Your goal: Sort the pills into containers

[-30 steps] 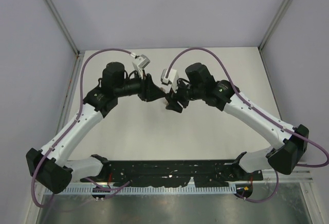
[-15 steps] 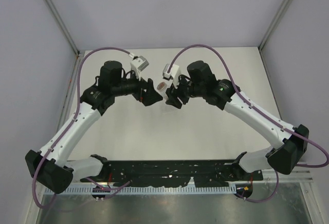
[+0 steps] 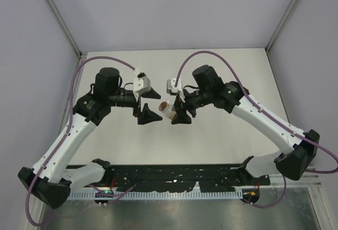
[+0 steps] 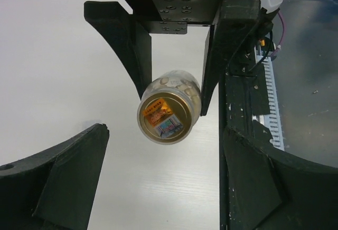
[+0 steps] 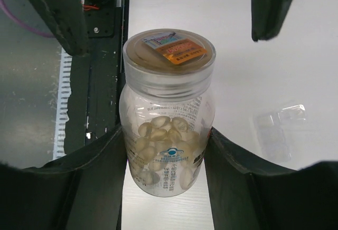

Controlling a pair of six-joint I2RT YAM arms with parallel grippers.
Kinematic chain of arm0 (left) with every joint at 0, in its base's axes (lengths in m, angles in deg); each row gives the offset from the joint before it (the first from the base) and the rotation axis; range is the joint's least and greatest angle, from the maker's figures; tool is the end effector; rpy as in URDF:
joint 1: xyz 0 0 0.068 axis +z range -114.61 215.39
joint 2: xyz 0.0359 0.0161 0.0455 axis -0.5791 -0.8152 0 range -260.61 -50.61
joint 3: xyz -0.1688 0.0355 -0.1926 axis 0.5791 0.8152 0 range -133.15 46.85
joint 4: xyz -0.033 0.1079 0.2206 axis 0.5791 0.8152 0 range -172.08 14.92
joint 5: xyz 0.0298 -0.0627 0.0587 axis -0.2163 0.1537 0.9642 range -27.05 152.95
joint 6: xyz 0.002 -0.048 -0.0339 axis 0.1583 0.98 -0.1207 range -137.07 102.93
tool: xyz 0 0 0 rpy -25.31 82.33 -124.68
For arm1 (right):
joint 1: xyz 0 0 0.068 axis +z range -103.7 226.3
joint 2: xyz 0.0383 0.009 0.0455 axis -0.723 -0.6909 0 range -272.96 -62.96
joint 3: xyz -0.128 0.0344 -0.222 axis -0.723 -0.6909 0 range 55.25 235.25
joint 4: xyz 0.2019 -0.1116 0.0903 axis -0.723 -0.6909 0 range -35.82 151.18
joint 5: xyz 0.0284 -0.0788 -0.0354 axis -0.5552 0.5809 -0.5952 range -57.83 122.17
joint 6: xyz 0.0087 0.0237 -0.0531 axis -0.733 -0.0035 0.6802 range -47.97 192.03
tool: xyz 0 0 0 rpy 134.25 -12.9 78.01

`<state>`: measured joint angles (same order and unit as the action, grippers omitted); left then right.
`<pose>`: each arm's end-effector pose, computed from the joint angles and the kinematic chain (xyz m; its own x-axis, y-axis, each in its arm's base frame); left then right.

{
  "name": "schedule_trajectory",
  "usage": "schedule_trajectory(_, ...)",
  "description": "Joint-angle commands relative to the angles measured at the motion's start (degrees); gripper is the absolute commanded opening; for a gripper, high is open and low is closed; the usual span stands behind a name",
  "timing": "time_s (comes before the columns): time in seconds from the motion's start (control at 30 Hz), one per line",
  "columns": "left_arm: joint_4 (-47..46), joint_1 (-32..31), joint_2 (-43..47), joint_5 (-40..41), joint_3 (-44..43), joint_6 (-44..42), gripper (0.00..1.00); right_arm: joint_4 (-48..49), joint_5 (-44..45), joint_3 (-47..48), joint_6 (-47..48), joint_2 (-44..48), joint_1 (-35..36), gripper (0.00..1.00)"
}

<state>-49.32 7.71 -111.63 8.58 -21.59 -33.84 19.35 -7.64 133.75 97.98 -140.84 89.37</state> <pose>0.1692 -0.1278 0.3785 -0.0969 0.2407 -0.9657 0.9913 0.1100 -0.0721 0.1841 0.2095 0.3492 -0.0491 -0.5063 -0.8610 -0.9987 0.0120 0.0500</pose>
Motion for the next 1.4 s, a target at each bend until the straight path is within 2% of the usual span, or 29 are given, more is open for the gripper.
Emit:
schedule_trajectory(0.0, -2.86, -1.5, -1.65, -1.71, -1.08, 0.07, 0.88, -0.89, -6.24, 3.33, 1.91, 0.19, 0.0, 0.06)
schedule_trajectory(0.33, -8.93, -2.2, -3.23, -1.62, -0.81, 7.36, 0.58, -0.19, -5.19, 2.98, 1.21, -0.25, 0.0, 0.05)
schedule_trajectory(0.4, -9.63, -2.11, -3.59, -1.53, -0.64, 8.86, 0.42, 0.68, -4.05, 2.62, 0.59, -0.25, 0.09, 0.05)
schedule_trajectory(0.47, -11.3, -2.29, -4.02, -0.31, -0.11, 12.1, 0.09, 2.35, -2.47, 1.84, -0.55, -0.07, 0.0, 0.05)
schedule_trajectory(0.5, -12.35, -2.38, -4.2, 0.57, 0.06, 13.94, 0.02, 2.97, -0.55, 1.57, -0.99, 0.1, 0.0, 0.06)
schedule_trajectory(0.67, -16.4, -2.38, -5.17, 8.56, 1.12, 26.42, 0.0, 8.07, 9.82, 1.13, -5.73, 0.28, 0.08, 0.06)
schedule_trajectory(0.8, -15.71, -2.38, -5.17, 21.2, 1.47, 35.91, 0.0, 11.32, 22.64, 1.3, -9.87, 0.02, 0.09, 0.06)
schedule_trajectory(0.93, -11.67, -2.38, -5.78, 31.76, 0.59, 40.32, 0.0, 12.82, 31.44, 2.01, -12.33, -1.12, 0.09, 0.05)
schedule_trajectory(1.0, -10.87, -2.38, -6.22, 33.01, 0.33, 41.29, 0.0, 12.73, 33.3, 2.62, -12.86, -1.74, 0.09, 0.05)
schedule_trajectory(1.03, -10.87, -2.38, -6.22, 32.4, 0.16, 41.56, 0.05, 12.73, 33.4, 2.54, -12.95, -1.74, 0.09, 0.05)
schedule_trajectory(1.1, -12.0, -2.38, -6.4, 29.86, 0.42, 41.39, 0.31, 12.91, 32.61, 2.19, -12.95, -1.74, 0.17, 0.05)
schedule_trajectory(1.17, -12.88, -2.38, -6.49, 26.7, 0.51, 40.42, 0.52, 13.08, 30.59, 1.57, -12.6, -1.39, 0.09, 0.05)
schedule_trajectory(1.2, -12.98, -2.38, -6.57, 25.29, 0.42, 39.55, 0.66, 13.08, 29.28, 1.4, -12.42, -1.13, 0.17, 0.06)
schedule_trajectory(1.3, -12.63, -2.29, -6.58, 21.68, 0.33, 36.12, 0.9, 13.17, 25.59, 0.17, -11.11, -0.34, 0.09, 0.05)
schedule_trajectory(1.37, -12.19, -2.11, -5.96, 20.19, 0.42, 33.31, 1.0, 13.08, 22.87, -0.8, -10.05, 0.54, 0.09, 0.06)
